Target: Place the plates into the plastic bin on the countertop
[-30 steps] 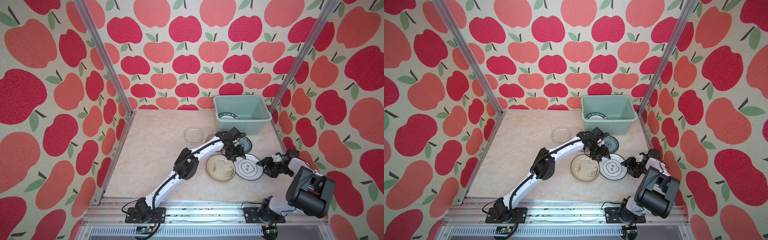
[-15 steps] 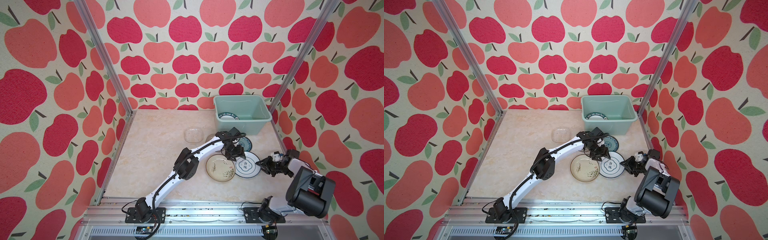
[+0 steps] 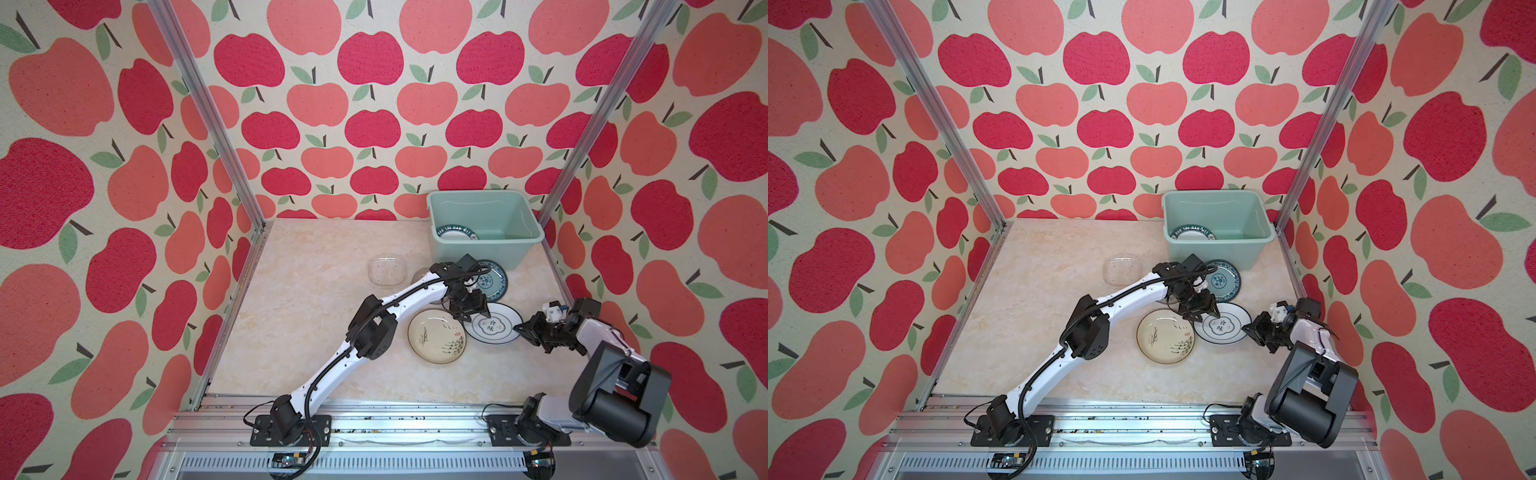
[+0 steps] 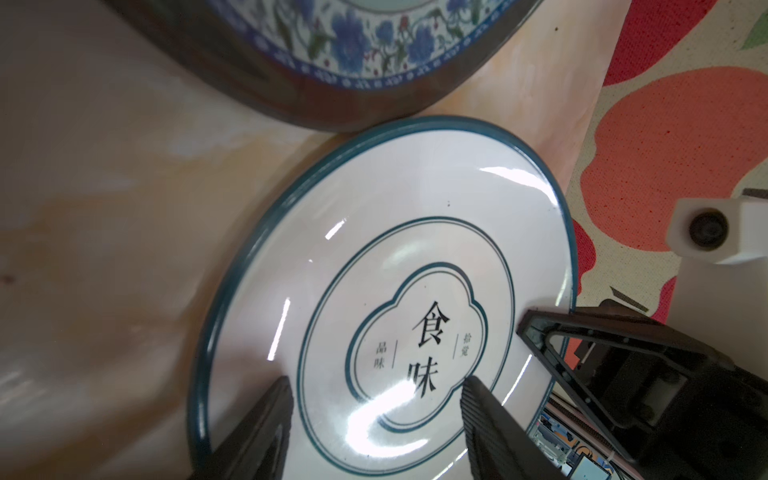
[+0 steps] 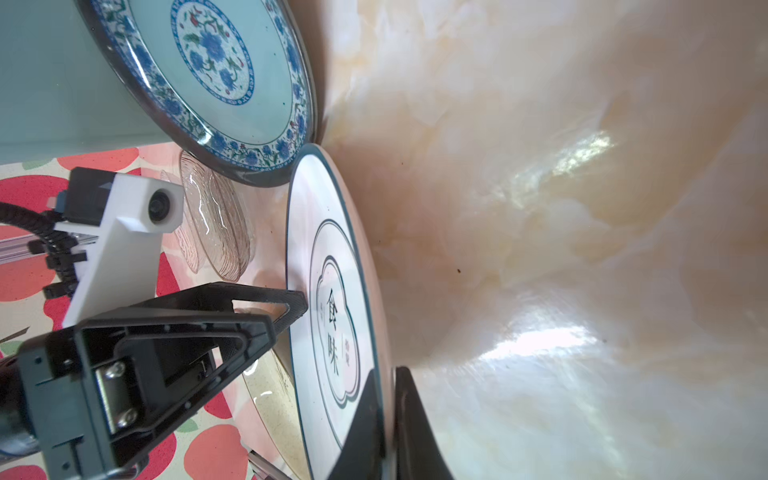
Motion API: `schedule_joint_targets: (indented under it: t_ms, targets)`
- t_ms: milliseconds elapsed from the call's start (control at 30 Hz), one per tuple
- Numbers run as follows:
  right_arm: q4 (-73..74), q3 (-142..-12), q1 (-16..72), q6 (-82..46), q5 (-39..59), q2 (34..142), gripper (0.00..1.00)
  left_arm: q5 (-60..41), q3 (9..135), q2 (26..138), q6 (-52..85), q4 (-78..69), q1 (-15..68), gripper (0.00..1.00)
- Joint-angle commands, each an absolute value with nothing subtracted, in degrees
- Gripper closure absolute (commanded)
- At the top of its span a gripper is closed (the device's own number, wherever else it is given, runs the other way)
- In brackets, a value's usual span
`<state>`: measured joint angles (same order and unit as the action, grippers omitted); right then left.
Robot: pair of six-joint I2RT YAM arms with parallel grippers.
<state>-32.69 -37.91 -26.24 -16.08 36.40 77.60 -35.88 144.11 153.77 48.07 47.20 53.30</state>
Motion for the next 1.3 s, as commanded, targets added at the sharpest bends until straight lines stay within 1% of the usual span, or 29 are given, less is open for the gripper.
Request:
schedule_joint_targets:
  t_ms: [0, 367, 567, 733, 867, 1000, 1100, 1200, 1267]
  targets:
    - [-36.0, -40.2, -25.7, -15.6, 35.0, 75.4, 0.95, -32.9, 141.8, 149.6, 46.3, 48.8, 52.8, 0.33]
    - [-40.9, -41.7, -24.4, -18.2, 32.7, 67.4, 0.99, -26.2, 140.3, 140.7, 40.8, 53.4, 50.5, 0.32]
    - [-43.4, -42.5, -23.7, -19.2, 33.0, 63.7, 1.0, -24.6, 140.3, 137.2, 39.7, 54.9, 49.1, 0.32]
    - [-45.6, -47.2, -22.6, -22.1, 34.3, 59.9, 1.0, -21.6, 140.3, 131.8, 36.5, 57.1, 48.2, 0.3]
    - [-48.2, -53.5, -20.9, -23.9, 36.3, 59.2, 1.0, -18.6, 139.1, 125.4, 32.2, 60.1, 47.3, 0.29]
    - [-50.8, -60.1, -16.4, -24.9, 39.3, 59.1, 1.0, -17.4, 133.3, 116.9, 30.0, 61.4, 45.0, 0.24]
    - [-51.5, -64.6, -11.6, -26.1, 41.2, 59.1, 1.0, -18.8, 125.6, 109.1, 29.0, 60.4, 42.2, 0.2]
    - [-49.9, -68.1, -6.2, -29.0, 43.3, 59.6, 1.0, -23.2, 114.8, 100.3, 28.9, 56.5, 38.7, 0.19]
    - [-46.3, -68.9, -2.4, -32.6, 44.7, 59.8, 1.0, -28.9, 105.8, 93.7, 30.3, 49.9, 35.5, 0.19]
